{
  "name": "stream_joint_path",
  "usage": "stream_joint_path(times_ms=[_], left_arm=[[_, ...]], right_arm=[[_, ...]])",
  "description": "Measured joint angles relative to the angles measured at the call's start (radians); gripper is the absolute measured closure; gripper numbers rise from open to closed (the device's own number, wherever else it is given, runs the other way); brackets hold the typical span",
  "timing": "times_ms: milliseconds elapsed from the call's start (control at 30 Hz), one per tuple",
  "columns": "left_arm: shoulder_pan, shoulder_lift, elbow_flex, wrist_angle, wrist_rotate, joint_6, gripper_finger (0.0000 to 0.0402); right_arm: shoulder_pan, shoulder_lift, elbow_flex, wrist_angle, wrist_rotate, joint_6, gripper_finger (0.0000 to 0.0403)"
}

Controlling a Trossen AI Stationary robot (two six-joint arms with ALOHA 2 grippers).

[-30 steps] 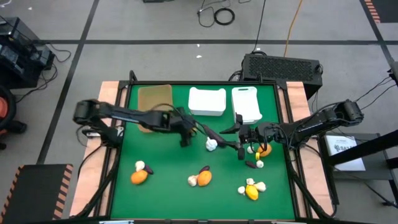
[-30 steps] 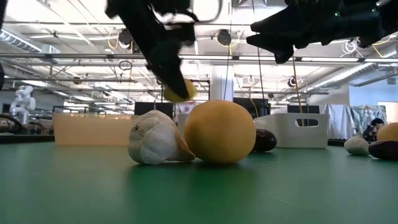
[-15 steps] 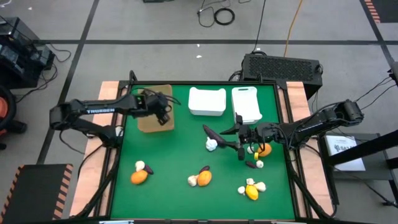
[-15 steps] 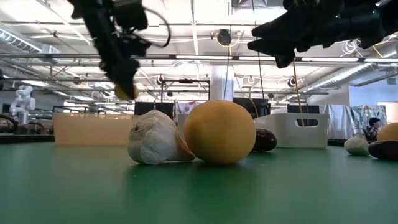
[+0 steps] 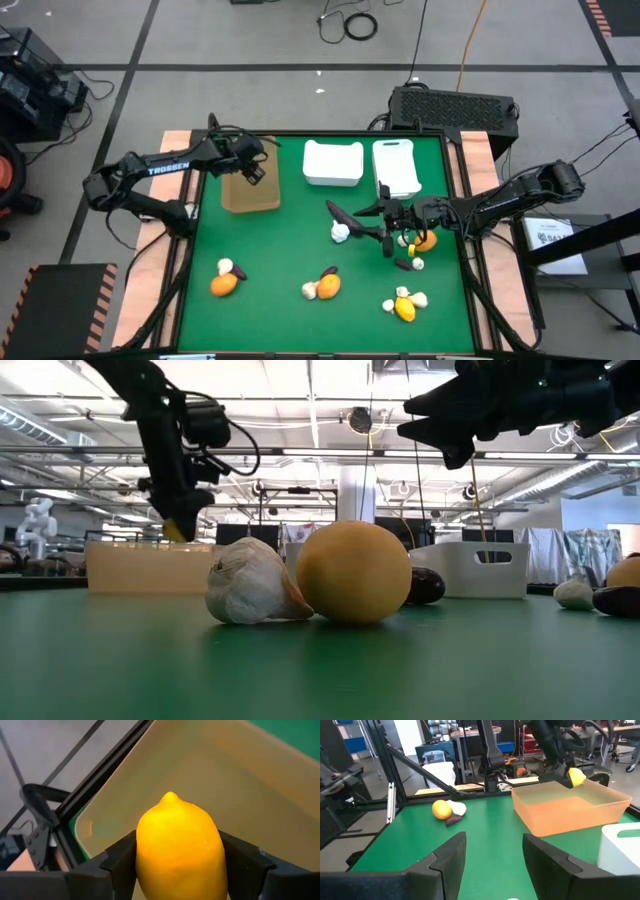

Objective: Sort produce into baskets

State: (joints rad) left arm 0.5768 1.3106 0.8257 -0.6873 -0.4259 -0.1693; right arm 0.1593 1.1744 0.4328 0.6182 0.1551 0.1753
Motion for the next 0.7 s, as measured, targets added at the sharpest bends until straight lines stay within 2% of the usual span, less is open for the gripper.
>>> stream_joint_path(times_ms=[367, 700], left_arm=[[0.111, 0.081, 0.000, -0.004, 0.008, 0.051, 0.0159], [0.139, 0.082, 0.000, -0.006, 0.082, 0.079, 0.0108]], right_arm=[[0.000, 0.000, 0.000, -0.001, 0.000, 0.018, 0.0216], [0.000, 0.000, 0.000, -0.001, 0.000, 0.016, 0.0216]])
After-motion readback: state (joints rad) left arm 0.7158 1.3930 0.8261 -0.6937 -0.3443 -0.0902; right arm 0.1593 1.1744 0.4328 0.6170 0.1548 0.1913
